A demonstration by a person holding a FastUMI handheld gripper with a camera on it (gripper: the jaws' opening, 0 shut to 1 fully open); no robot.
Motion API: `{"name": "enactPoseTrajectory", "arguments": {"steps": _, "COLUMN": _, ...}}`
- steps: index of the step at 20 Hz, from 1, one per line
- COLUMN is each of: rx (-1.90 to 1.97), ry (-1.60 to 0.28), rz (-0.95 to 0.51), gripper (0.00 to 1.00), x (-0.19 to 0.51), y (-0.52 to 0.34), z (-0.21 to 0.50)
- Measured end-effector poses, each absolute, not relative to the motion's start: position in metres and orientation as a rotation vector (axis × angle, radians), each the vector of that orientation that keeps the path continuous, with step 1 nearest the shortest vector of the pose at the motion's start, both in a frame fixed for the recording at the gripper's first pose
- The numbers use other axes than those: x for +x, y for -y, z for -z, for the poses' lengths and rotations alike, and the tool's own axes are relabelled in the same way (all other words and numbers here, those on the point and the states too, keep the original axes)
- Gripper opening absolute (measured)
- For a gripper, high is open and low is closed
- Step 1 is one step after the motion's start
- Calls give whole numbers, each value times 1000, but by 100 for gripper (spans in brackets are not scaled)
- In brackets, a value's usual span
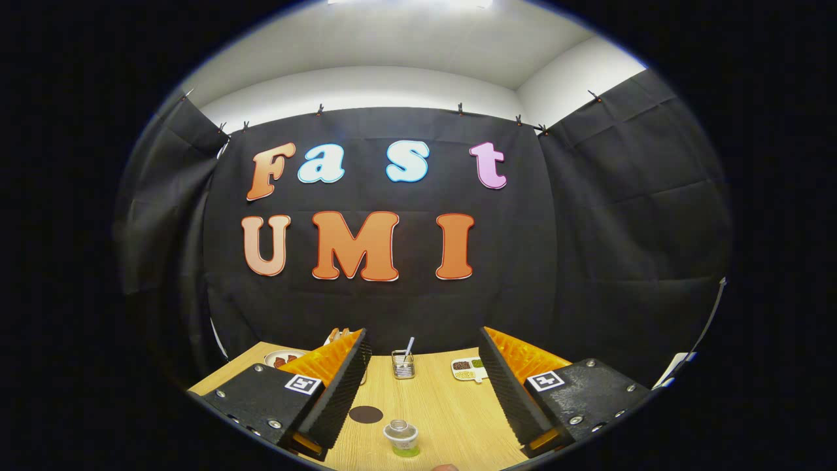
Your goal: Take the bottle from table, then pour the juice into the cup, finally place the bottle on the coaster
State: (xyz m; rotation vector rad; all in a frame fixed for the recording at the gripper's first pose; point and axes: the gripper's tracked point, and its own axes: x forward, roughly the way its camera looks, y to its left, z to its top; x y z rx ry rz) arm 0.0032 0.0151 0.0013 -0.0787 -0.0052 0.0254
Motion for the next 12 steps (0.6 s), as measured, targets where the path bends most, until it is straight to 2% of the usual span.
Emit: {"name": "enactPoseTrajectory", "arguments": {"steps": 12, "rx": -108, "ry": -45, "rz": -68, "gripper": 98, "x": 22, "y": -34, "z": 32}}
